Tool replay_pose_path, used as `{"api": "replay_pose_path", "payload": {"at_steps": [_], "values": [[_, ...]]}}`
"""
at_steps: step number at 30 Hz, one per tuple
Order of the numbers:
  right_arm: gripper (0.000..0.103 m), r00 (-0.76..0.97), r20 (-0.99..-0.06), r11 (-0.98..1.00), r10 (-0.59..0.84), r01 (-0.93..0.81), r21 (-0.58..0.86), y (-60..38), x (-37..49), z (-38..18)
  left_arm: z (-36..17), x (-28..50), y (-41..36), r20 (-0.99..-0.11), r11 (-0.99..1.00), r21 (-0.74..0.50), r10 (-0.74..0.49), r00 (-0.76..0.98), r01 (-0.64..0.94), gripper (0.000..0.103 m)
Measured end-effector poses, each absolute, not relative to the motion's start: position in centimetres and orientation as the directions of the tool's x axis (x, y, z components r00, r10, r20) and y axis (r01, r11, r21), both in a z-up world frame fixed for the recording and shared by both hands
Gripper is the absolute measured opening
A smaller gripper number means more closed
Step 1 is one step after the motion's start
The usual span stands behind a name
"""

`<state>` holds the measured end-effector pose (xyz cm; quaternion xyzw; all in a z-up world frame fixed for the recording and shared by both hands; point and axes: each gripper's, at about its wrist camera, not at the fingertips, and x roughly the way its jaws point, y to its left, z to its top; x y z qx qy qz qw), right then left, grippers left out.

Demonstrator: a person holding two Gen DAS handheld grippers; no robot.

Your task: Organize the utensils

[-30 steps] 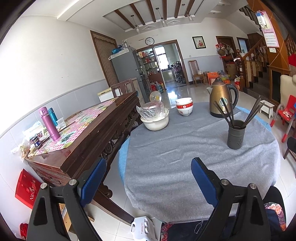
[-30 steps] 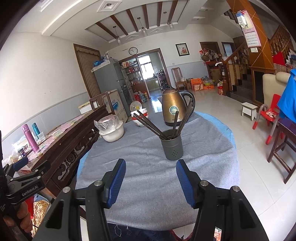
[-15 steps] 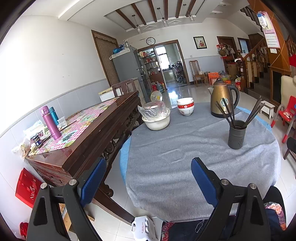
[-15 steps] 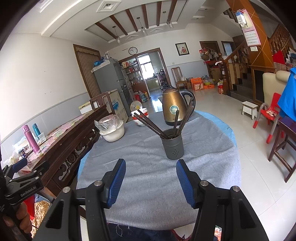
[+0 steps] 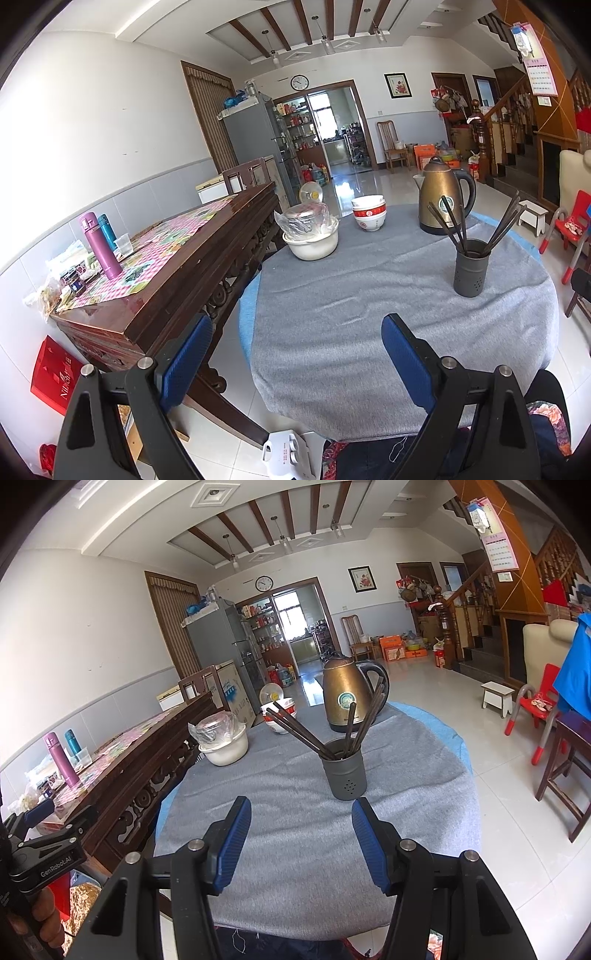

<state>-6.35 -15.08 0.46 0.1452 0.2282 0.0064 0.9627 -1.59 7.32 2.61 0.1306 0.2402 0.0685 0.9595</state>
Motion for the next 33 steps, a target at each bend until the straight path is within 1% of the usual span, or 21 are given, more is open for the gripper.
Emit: {"api": "replay_pose_path", "payload": {"at_steps": [33], "values": [[0.061, 0.9, -0.43, 0.956, 0.074, 0.058, 0.286, -14.75, -6.24, 1.36, 2.98, -1.97, 7.27, -0.433, 0.955, 0.286, 0.2, 0.879, -0.077, 0.093]]}}
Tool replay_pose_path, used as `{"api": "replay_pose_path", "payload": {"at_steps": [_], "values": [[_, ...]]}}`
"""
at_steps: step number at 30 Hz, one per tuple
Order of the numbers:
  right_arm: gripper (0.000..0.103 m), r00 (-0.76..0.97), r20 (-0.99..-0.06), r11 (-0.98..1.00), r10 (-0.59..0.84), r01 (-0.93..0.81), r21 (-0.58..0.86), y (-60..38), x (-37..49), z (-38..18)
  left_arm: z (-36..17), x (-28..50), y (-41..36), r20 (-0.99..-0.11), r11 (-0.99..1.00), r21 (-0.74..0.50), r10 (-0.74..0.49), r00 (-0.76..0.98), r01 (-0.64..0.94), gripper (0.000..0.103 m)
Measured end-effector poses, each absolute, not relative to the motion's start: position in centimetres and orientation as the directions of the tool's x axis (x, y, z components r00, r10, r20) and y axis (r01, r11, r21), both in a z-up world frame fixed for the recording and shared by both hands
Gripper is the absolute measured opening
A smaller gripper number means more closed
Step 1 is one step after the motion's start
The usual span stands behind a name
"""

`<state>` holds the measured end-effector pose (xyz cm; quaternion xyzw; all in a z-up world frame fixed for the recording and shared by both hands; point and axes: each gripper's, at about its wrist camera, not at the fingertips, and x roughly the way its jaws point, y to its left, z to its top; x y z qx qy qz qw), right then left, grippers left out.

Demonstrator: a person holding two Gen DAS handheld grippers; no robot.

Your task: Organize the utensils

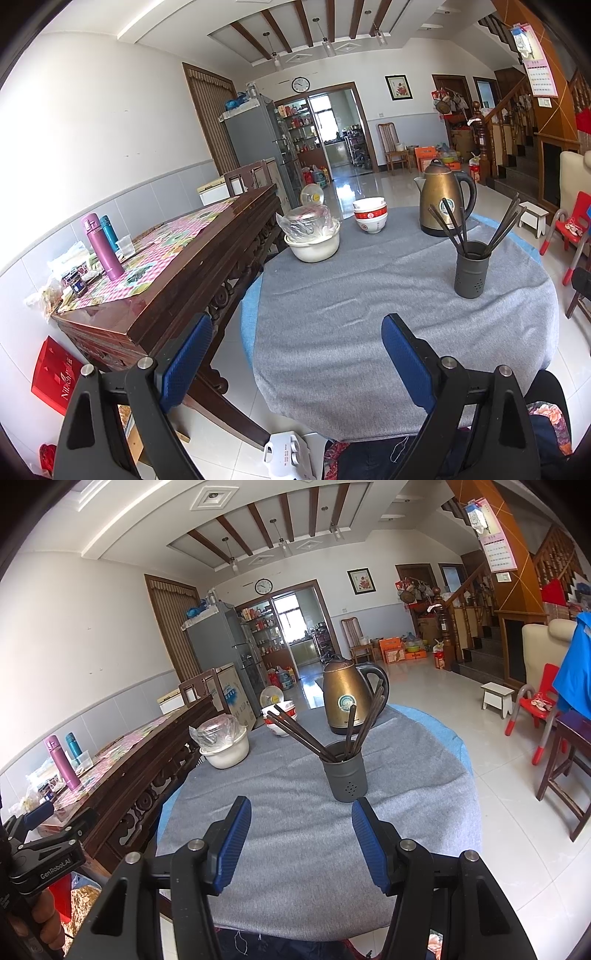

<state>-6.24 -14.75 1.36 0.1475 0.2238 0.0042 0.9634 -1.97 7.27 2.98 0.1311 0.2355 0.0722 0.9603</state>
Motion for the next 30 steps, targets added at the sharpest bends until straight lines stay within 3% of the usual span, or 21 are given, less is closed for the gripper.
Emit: {"api": "replay_pose_path", "payload": {"at_steps": [30], "values": [[0.061, 0.9, -0.43, 0.956, 0.074, 0.058, 0.287, -14.79, -6.25, 1.19, 2.35, -1.98, 7.7, -0.444, 0.957, 0.28, 0.202, 0.873, -0.079, 0.093]]}}
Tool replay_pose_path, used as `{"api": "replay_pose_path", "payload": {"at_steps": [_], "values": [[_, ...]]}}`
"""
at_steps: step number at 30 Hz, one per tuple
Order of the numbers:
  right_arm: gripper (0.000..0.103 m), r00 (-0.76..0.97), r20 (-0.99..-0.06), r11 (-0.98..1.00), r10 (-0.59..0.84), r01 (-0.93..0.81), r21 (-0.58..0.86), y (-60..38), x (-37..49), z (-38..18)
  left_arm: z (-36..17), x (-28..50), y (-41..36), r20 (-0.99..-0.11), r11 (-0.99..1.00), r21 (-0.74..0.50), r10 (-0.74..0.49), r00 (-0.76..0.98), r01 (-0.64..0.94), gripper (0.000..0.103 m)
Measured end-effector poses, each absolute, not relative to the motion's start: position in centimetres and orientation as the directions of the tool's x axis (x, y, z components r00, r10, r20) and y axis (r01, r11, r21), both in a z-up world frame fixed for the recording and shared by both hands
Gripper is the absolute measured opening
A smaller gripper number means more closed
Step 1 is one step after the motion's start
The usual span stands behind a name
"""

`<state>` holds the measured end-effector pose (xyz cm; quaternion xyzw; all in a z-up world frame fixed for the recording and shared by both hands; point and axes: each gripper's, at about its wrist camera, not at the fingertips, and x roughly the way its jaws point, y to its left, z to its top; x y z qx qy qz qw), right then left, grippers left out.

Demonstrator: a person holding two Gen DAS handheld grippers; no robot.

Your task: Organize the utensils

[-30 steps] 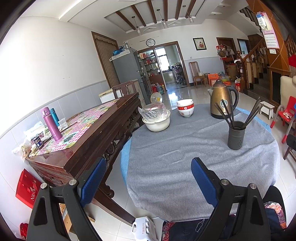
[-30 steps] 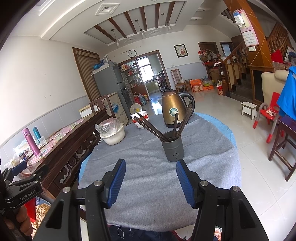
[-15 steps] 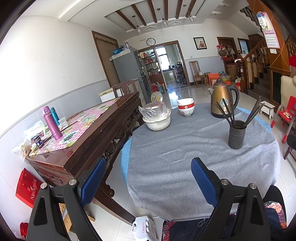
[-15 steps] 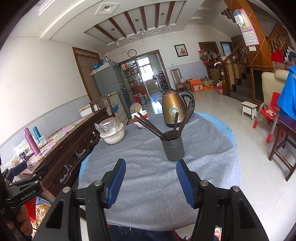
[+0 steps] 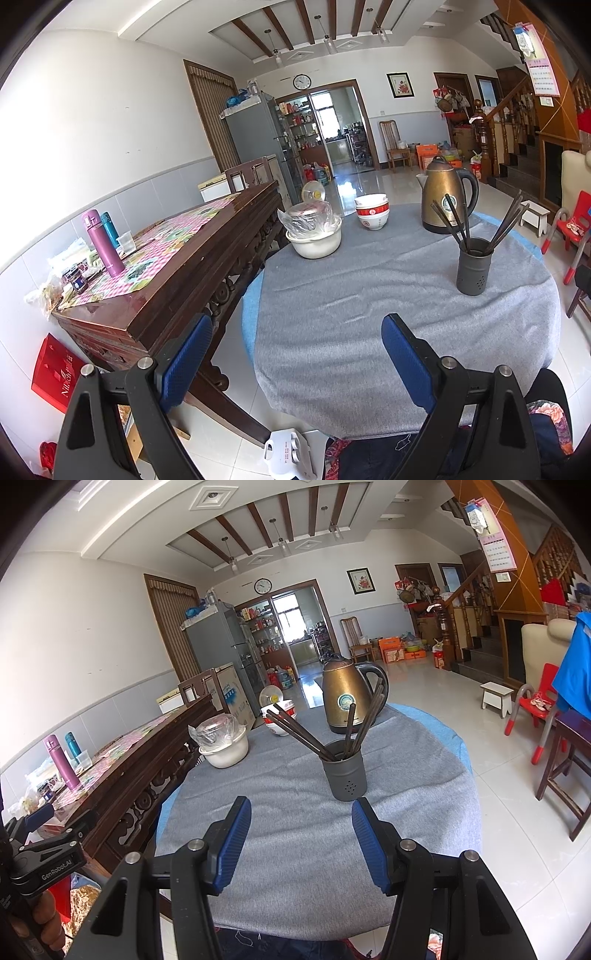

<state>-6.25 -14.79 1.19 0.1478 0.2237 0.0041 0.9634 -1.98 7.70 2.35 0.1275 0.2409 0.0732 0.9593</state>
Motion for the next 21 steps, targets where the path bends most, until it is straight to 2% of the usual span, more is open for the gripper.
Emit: {"api": "replay_pose_path", "payload": {"at_steps": [21], "values": [[0.061, 0.9, -0.43, 0.955, 0.07, 0.063, 0.289, -14.81, -6.31, 0.8, 2.08, -1.96, 7.84, -0.448, 0.957, 0.281, 0.202, 0.871, -0.078, 0.093]]}}
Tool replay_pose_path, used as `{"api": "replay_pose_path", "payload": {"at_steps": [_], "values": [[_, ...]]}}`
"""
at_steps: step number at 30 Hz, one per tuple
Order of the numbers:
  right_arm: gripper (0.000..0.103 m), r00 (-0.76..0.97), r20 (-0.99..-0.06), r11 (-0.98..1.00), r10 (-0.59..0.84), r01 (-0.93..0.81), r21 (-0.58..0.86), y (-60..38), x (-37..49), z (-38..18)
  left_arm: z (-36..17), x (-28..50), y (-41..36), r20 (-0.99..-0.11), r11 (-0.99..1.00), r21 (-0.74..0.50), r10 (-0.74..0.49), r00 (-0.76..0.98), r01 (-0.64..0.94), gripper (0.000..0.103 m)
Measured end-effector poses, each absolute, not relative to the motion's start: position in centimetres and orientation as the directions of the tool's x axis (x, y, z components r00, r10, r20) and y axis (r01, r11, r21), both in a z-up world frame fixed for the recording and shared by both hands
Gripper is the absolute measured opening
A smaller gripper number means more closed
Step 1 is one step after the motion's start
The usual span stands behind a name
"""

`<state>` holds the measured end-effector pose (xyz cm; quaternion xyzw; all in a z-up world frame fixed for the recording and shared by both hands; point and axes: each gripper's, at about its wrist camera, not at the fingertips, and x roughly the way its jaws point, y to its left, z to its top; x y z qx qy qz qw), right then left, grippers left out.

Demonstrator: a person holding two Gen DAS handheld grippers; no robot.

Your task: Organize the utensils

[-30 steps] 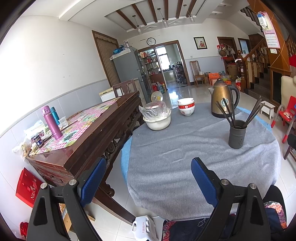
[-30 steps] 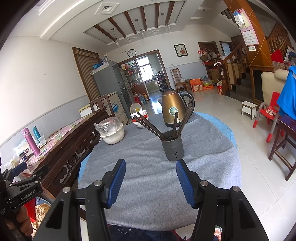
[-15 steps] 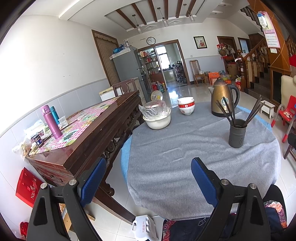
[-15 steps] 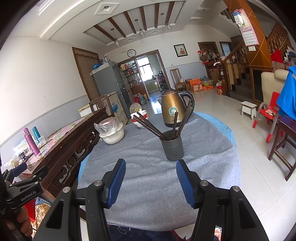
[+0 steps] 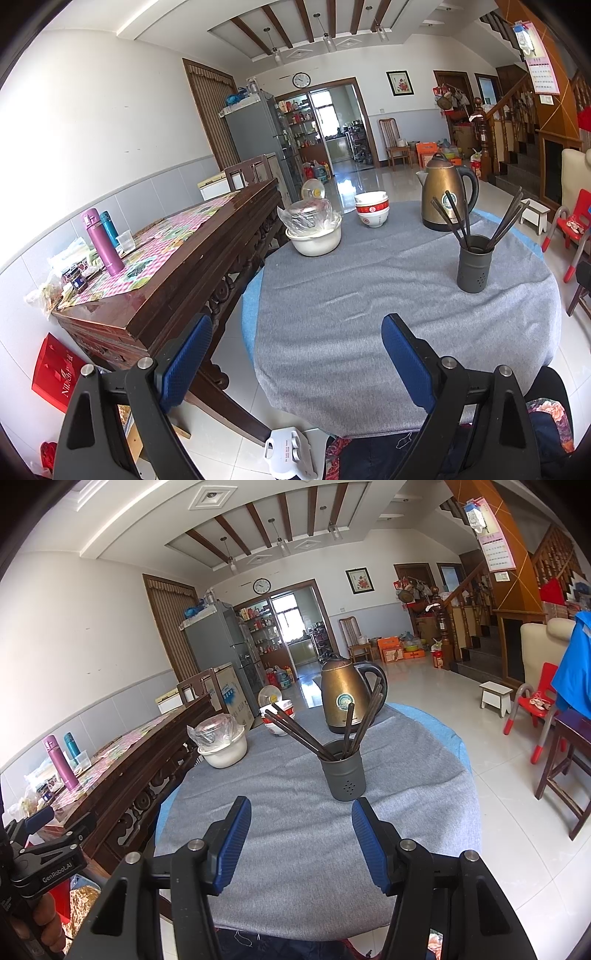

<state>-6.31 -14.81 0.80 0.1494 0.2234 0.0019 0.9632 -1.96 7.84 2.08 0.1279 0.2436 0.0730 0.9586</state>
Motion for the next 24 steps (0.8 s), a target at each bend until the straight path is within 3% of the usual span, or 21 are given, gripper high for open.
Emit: {"api": "replay_pose_path", "payload": {"at_steps": [24], "values": [[0.061, 0.9, -0.43, 0.955, 0.064, 0.07, 0.289, -14.82, -6.26, 0.57, 1.92, -1.84, 7.6, -0.455, 0.953, 0.296, 0.2, 0.868, -0.064, 0.093]]}}
